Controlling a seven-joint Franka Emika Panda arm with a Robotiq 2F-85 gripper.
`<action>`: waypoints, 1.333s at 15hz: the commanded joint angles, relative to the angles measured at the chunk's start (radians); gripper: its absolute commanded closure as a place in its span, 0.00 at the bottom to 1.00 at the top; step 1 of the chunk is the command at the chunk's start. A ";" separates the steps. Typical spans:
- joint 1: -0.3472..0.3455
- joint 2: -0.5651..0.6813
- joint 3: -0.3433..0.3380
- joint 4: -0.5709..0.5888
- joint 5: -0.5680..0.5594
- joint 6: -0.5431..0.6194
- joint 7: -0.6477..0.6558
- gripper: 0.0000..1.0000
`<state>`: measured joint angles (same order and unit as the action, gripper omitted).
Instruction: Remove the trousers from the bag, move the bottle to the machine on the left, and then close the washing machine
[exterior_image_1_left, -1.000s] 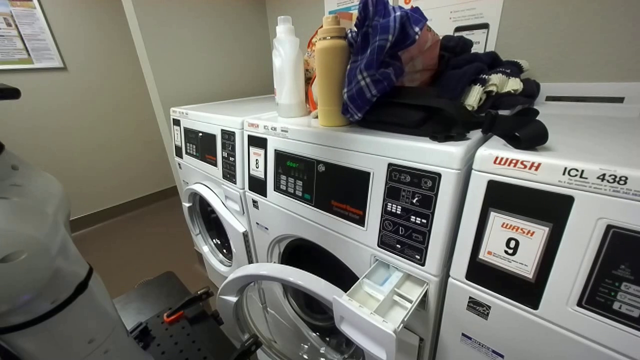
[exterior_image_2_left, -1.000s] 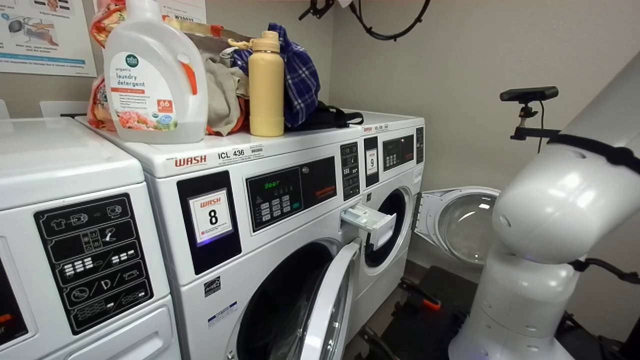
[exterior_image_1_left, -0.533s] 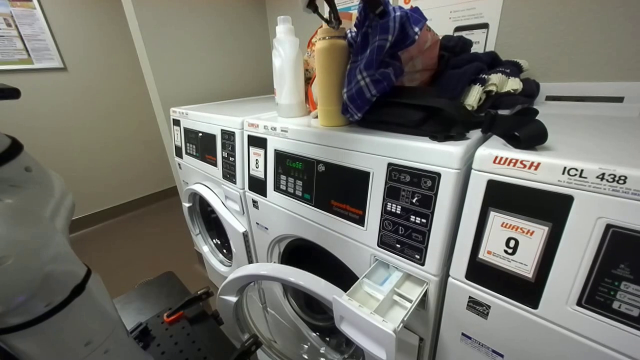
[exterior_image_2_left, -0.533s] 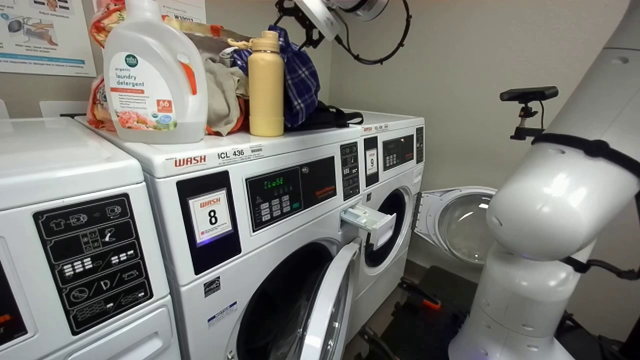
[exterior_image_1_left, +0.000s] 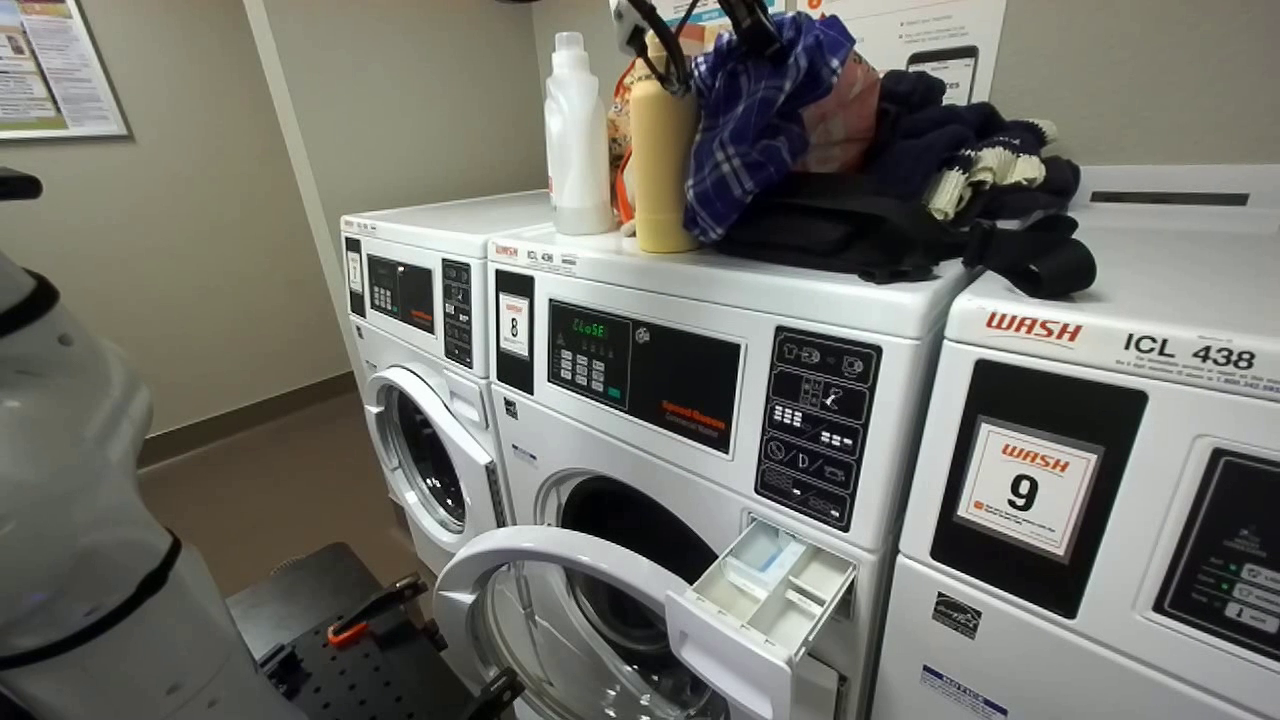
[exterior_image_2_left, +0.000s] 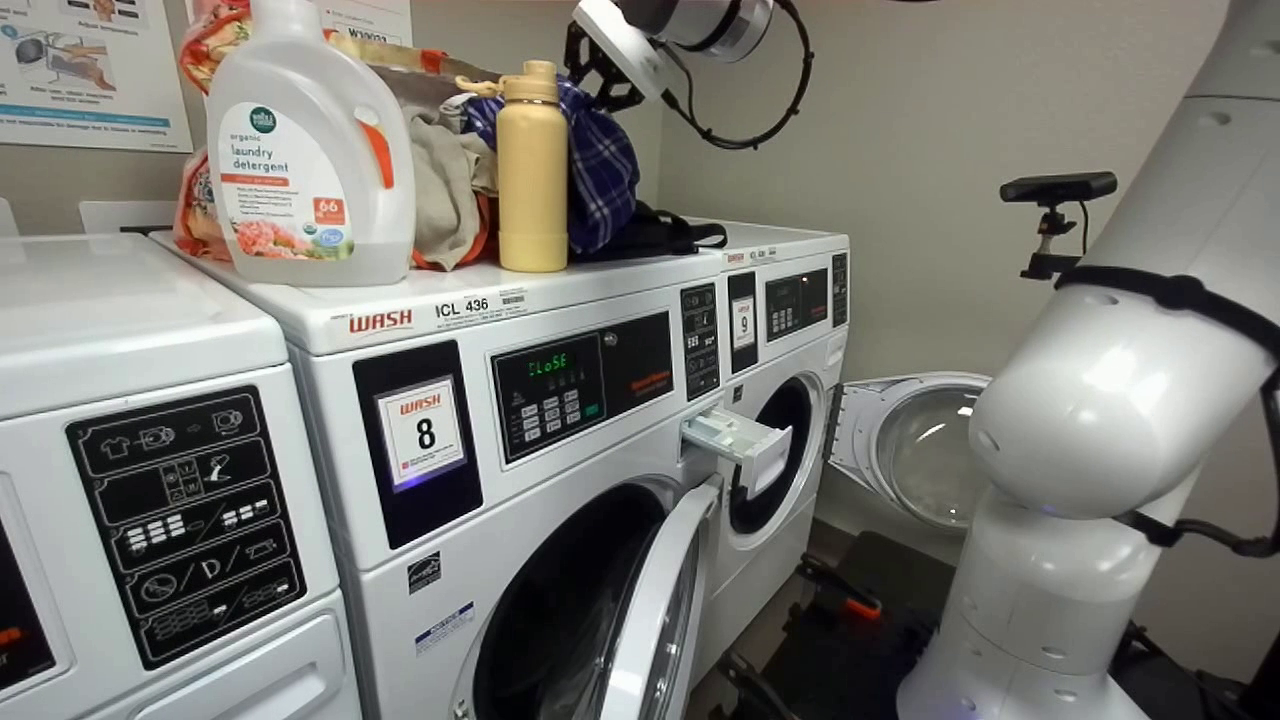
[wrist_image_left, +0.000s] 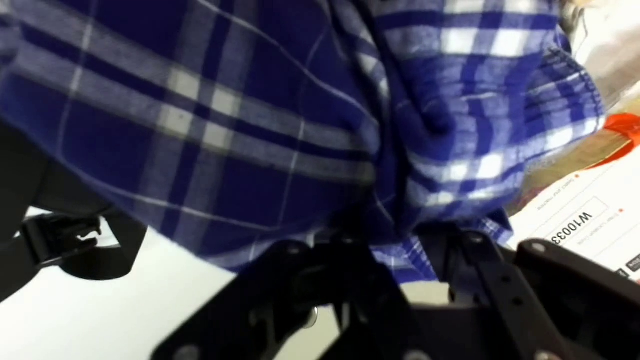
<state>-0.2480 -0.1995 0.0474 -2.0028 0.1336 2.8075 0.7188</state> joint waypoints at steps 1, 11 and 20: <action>-0.002 -0.025 0.008 0.002 0.014 -0.024 0.063 0.95; -0.015 -0.146 -0.020 0.034 0.054 0.005 0.229 0.99; -0.186 -0.252 -0.004 0.044 -0.005 0.133 0.425 0.99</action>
<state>-0.3475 -0.4214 0.0089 -1.9544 0.1641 2.9013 1.0575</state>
